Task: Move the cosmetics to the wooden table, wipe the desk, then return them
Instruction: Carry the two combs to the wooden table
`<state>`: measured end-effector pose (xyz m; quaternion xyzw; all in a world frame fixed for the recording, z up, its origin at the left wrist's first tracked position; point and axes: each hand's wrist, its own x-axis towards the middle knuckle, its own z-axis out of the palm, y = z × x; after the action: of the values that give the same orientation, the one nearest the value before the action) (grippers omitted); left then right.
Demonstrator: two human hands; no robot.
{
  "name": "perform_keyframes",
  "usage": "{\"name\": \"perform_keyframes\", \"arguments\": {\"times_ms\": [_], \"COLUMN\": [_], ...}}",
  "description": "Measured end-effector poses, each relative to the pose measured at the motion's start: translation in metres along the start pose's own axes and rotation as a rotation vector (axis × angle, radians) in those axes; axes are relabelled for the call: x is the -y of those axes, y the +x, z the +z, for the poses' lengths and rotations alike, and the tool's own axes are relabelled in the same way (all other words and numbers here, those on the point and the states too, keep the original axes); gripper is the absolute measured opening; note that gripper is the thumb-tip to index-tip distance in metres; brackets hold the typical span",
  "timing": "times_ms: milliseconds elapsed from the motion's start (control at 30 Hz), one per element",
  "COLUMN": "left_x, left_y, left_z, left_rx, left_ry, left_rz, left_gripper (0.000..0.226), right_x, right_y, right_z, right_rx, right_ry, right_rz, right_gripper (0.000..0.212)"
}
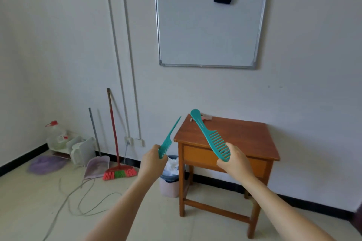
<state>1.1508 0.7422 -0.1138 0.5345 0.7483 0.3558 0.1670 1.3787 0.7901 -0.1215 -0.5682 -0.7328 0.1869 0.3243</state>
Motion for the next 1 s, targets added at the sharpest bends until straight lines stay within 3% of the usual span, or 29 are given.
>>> {"name": "perform_keyframes", "arguments": {"times_ms": [500,833,1000], "left_x": [0.053,0.064,0.059], "left_y": [0.196,0.367,0.397], "left_z": [0.072,0.141,0.200], "left_rx": [0.145,0.288,0.423], "left_ry": [0.028,-0.016,0.000], "left_rz": [-0.051,0.018,0.048], "left_gripper": [0.026,0.026,0.030], "right_x": [-0.045,-0.066,-0.107], "right_y": [0.154,0.278,0.289], "right_z": [0.100,0.129,0.152], "right_rx": [0.142,-0.007,-0.005], "right_ry": [-0.100,-0.126,-0.127], "right_rz": [0.144,0.370,0.536], "right_gripper": [0.051,0.048,0.044]}}
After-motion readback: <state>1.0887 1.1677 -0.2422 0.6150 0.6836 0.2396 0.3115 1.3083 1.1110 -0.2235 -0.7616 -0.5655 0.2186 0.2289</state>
